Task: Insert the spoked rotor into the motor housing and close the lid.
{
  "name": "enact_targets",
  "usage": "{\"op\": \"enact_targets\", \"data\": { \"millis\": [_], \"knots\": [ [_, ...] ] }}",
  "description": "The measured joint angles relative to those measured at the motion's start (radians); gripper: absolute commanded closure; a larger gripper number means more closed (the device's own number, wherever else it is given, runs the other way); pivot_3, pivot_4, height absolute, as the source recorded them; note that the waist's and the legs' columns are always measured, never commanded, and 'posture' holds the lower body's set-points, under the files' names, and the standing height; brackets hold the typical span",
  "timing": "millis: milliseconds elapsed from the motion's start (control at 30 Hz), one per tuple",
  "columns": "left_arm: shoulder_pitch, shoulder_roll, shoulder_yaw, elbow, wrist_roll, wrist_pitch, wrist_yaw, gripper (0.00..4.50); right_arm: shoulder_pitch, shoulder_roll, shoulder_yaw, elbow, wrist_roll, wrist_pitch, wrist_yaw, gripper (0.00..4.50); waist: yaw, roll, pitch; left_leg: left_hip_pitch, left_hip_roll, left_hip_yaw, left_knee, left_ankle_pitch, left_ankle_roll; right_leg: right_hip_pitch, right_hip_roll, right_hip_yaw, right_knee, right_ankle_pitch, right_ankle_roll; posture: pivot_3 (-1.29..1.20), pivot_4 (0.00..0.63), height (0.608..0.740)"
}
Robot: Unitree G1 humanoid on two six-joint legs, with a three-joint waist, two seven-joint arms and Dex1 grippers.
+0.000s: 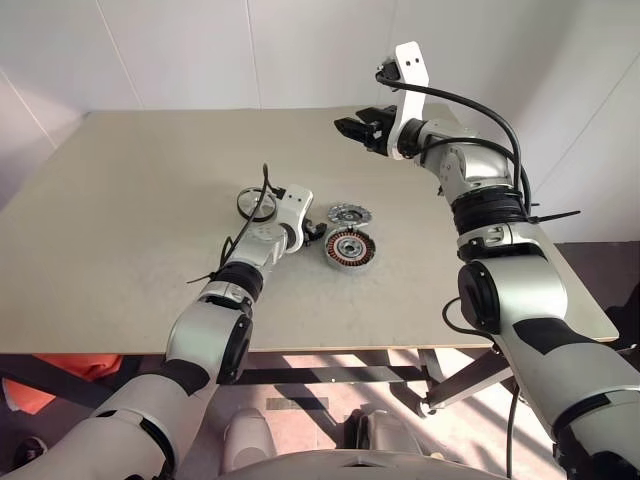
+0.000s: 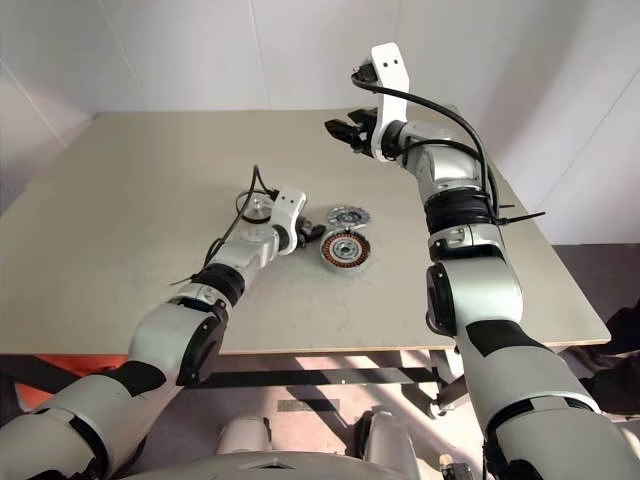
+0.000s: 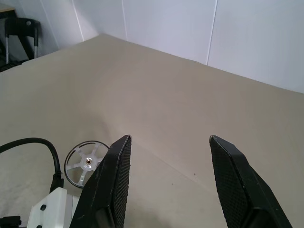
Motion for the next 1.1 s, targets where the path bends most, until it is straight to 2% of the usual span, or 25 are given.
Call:
{"op": "enact_targets", "data": {
  "millis": [33, 67, 367, 467, 633, 1100],
  "knots": [
    [0.0, 0.0, 0.0, 0.002, 0.0, 0.0, 0.005, 1.28, 0.0, 0.0, 0.0, 0.0, 0.0, 0.0, -0.001, 1.57, -0.001, 0.0, 0.0, 0.0, 0.0, 0.0, 0.0, 0.0, 0.0, 0.0, 0.0, 0.0, 0.0, 0.0, 0.0, 0.0, 0.0, 0.74],
    [-0.001, 0.0, 0.0, 0.004, 0.001, -0.001, 0.01, 1.64, 0.0, 0.0, 0.0, 0.0, 0.0, 0.0, -0.002, 1.57, -0.002, 0.0, 0.0, 0.0, 0.0, 0.0, 0.0, 0.0, 0.0, 0.0, 0.0, 0.0, 0.0, 0.0, 0.0, 0.0, 0.0, 0.74],
    [-0.006, 0.016, -0.033, 0.016, 0.037, -0.016, 0.058, 1.64, -0.002, -0.004, -0.005, 0.018, 0.0, -0.009, -0.017, 1.57, -0.009, 0.0, 0.0, 0.002, 0.0, 0.0, 0.0, 0.0, 0.0, 0.0, 0.001, 0.0, 0.001, 0.0, 0.0, 0.0, 0.0, 0.74],
    [-0.007, 0.017, -0.041, 0.017, 0.04, -0.017, 0.061, 2.19, -0.005, -0.004, -0.005, 0.024, 0.0, -0.012, -0.02, 1.57, -0.009, 0.0, 0.0, 0.002, 0.0, 0.0, 0.0, 0.0, 0.0, 0.0, 0.001, 0.0, 0.001, 0.0, 0.0, 0.0, 0.0, 0.74],
    [-0.007, 0.017, -0.042, 0.019, 0.041, -0.017, 0.061, 3.73, -0.021, -0.004, -0.007, 0.039, 0.0, -0.02, -0.025, 1.57, -0.011, 0.0, 0.0, 0.003, 0.001, 0.0, 0.0, 0.0, 0.0, 0.0, 0.001, 0.0, 0.002, 0.0, 0.0, 0.0, 0.0, 0.74],
    [-0.004, 0.025, -0.041, 0.016, 0.039, -0.017, 0.063, 3.8, -0.021, -0.005, -0.007, 0.049, 0.0, -0.032, -0.03, 1.57, -0.013, 0.0, 0.0, 0.003, 0.001, 0.0, 0.0, 0.0, 0.0, 0.0, 0.001, 0.0, 0.002, 0.0, 0.0, 0.0, 0.0, 0.74]
  ]
}}
